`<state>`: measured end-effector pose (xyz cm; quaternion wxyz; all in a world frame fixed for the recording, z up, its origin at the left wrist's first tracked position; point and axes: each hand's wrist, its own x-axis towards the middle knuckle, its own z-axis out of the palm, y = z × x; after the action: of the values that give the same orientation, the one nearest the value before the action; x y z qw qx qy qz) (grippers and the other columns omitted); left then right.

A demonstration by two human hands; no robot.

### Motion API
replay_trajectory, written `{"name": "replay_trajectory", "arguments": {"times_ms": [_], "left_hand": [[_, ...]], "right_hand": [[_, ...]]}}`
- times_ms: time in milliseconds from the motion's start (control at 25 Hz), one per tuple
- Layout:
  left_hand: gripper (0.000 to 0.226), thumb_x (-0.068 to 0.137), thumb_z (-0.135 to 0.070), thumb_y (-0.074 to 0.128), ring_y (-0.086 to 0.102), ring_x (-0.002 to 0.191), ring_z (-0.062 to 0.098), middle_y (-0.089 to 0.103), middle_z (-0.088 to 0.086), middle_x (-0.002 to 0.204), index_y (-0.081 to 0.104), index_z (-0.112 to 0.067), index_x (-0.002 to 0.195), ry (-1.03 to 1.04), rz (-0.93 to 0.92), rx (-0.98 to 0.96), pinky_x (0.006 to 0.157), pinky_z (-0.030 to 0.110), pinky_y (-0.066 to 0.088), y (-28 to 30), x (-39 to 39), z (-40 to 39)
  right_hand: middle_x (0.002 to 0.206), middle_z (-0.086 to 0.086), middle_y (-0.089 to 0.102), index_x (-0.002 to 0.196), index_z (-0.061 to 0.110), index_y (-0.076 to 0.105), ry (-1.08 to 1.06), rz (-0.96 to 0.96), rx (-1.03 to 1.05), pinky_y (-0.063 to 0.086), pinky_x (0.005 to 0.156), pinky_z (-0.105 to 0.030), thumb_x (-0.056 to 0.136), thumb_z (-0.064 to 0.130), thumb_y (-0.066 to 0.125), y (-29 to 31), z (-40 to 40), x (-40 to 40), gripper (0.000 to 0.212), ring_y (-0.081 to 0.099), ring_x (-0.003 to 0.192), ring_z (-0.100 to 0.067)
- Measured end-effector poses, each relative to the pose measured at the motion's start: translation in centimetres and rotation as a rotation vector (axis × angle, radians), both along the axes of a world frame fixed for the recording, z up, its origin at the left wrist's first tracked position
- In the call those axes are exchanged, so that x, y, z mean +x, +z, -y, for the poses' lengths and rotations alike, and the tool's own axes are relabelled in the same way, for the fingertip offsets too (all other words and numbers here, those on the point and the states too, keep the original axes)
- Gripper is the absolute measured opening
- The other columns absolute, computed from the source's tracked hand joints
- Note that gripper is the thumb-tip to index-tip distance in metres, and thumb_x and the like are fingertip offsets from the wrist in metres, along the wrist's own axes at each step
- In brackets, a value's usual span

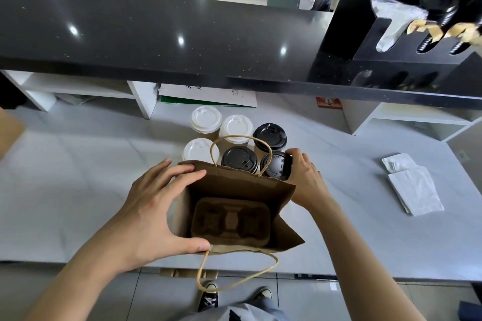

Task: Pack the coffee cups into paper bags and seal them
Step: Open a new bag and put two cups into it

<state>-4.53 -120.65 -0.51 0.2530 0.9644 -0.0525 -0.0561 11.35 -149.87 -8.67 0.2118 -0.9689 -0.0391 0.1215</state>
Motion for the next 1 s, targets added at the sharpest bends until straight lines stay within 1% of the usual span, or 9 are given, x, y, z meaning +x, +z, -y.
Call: {"name": "replay_trajectory", "arguments": {"times_ms": [120, 240, 480, 560, 640, 720, 800, 840, 1000], "left_hand": [[0.112, 0.049, -0.093, 0.065, -0.003, 0.152, -0.002, 0.016, -0.039, 0.153, 0.027, -0.059, 0.148, -0.011, 0.004, -0.005, 0.123, 0.032, 0.014, -0.1, 0.0, -0.1], [0.112, 0.05, -0.092, 0.065, -0.004, 0.152, -0.003, 0.015, -0.039, 0.153, 0.027, -0.057, 0.149, -0.029, 0.013, -0.006, 0.122, 0.029, 0.012, -0.1, 0.1, 0.0], [0.11, 0.052, -0.094, 0.058, -0.007, 0.151, -0.004, 0.017, -0.035, 0.154, 0.024, -0.057, 0.15, -0.055, 0.025, 0.053, 0.121, 0.026, 0.006, -0.1, 0.7, 0.0], [0.11, 0.052, -0.095, 0.057, -0.007, 0.151, -0.003, 0.018, -0.033, 0.155, 0.022, -0.058, 0.15, -0.064, 0.028, 0.057, 0.12, 0.024, 0.005, -0.1, 0.8, 0.0], [0.112, 0.052, -0.095, 0.057, -0.007, 0.152, -0.002, 0.018, -0.032, 0.156, 0.022, -0.057, 0.151, -0.064, 0.025, 0.055, 0.12, 0.024, 0.004, -0.2, 0.8, 0.0], [0.113, 0.052, -0.095, 0.057, -0.008, 0.152, -0.002, 0.017, -0.031, 0.157, 0.023, -0.055, 0.152, -0.061, 0.028, 0.052, 0.12, 0.025, 0.004, -0.1, 0.7, -0.1], [0.114, 0.053, -0.095, 0.055, -0.008, 0.152, 0.0, 0.016, -0.031, 0.157, 0.021, -0.054, 0.153, -0.064, 0.03, 0.056, 0.121, 0.025, 0.003, -0.1, 0.8, -0.1], [0.114, 0.053, -0.096, 0.054, -0.009, 0.152, 0.0, 0.015, -0.031, 0.157, 0.019, -0.054, 0.153, -0.068, 0.029, 0.064, 0.121, 0.025, 0.002, -0.1, 0.8, 0.0], [0.119, 0.054, -0.093, 0.058, -0.004, 0.153, 0.004, 0.018, -0.028, 0.158, 0.013, -0.051, 0.156, -0.062, 0.026, 0.032, 0.123, 0.027, 0.006, -0.2, 0.9, 0.1]], "right_hand": [[0.115, 0.005, 0.045, 0.133, 0.027, 0.041, -0.045, 0.002, 0.102, 0.044, 0.097, -0.044, 0.077, 0.054, 0.08, 1.9, 0.3, -1.1, 0.073, 0.048, 0.102, -0.021], [0.115, 0.006, 0.047, 0.135, 0.026, 0.043, -0.098, 0.081, 0.187, 0.045, 0.096, -0.04, 0.072, 0.054, 0.084, 4.5, 1.1, -1.8, 0.08, 0.051, 0.107, -0.019], [0.126, 0.003, 0.052, 0.139, 0.023, 0.045, -0.097, 0.3, 0.35, 0.037, 0.079, -0.007, 0.075, 0.042, 0.085, 10.5, 1.9, -2.8, 0.078, 0.051, 0.11, -0.011], [0.129, 0.003, 0.053, 0.14, 0.023, 0.045, -0.069, 0.346, 0.376, 0.04, 0.083, -0.01, 0.075, 0.044, 0.084, 12.3, 1.9, -3.4, 0.079, 0.052, 0.112, -0.013], [0.129, 0.003, 0.053, 0.139, 0.025, 0.045, -0.054, 0.413, 0.394, 0.046, 0.088, -0.019, 0.073, 0.047, 0.082, 13.9, 1.7, -4.1, 0.078, 0.052, 0.113, -0.012], [0.127, 0.006, 0.054, 0.138, 0.026, 0.047, -0.051, 0.493, 0.445, 0.049, 0.088, -0.021, 0.075, 0.044, 0.083, 15.4, 1.3, -4.8, 0.075, 0.055, 0.111, -0.008], [0.124, 0.01, 0.057, 0.137, 0.029, 0.047, -0.051, 0.528, 0.586, 0.051, 0.086, -0.018, 0.077, 0.041, 0.084, 16.9, 0.9, -5.3, 0.072, 0.059, 0.107, -0.001], [0.124, 0.011, 0.059, 0.137, 0.03, 0.047, -0.044, 0.527, 0.685, 0.052, 0.086, -0.019, 0.077, 0.041, 0.083, 17.6, 0.6, -5.6, 0.07, 0.061, 0.106, 0.0], [0.121, 0.004, 0.064, 0.137, 0.021, 0.049, 0.084, 0.437, 1.092, 0.052, 0.088, -0.028, 0.076, 0.037, 0.073, 19.3, -0.5, -7.0, 0.068, 0.063, 0.11, -0.011]]}}
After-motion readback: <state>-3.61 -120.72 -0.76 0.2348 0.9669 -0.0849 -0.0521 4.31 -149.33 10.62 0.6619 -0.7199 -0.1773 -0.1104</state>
